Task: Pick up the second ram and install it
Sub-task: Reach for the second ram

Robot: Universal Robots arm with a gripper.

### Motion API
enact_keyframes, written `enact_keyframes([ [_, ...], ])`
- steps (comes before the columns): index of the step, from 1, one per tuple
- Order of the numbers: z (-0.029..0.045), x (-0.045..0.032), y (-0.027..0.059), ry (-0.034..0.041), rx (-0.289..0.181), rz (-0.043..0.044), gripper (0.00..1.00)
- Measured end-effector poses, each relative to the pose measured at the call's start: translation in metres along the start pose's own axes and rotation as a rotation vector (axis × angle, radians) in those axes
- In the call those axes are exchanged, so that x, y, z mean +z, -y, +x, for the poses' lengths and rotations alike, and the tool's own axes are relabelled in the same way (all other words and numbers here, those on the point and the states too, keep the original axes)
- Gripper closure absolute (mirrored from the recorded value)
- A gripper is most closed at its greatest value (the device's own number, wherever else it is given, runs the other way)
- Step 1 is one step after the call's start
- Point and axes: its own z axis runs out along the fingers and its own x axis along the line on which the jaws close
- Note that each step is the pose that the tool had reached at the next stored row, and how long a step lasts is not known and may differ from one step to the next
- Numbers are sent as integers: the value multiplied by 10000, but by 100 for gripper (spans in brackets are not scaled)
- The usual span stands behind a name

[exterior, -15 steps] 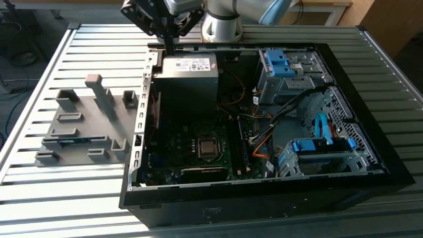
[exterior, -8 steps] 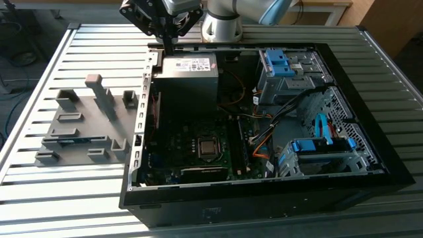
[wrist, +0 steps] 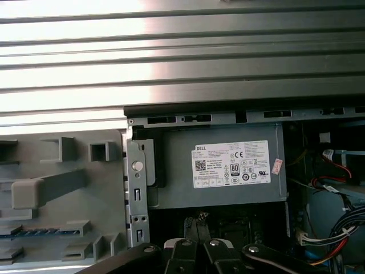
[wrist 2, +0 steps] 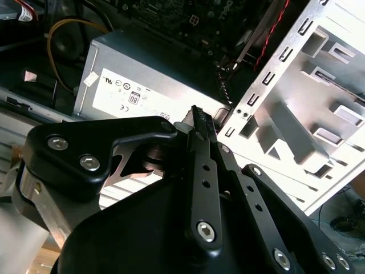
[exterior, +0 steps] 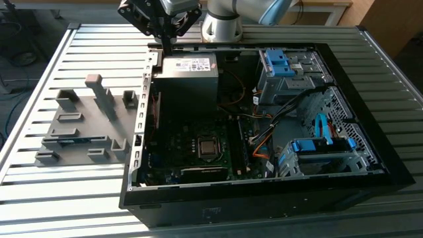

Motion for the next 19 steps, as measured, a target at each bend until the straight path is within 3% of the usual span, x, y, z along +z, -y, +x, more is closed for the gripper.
enact_keyframes([
  [19,70,-2,5,0,1,0,89],
])
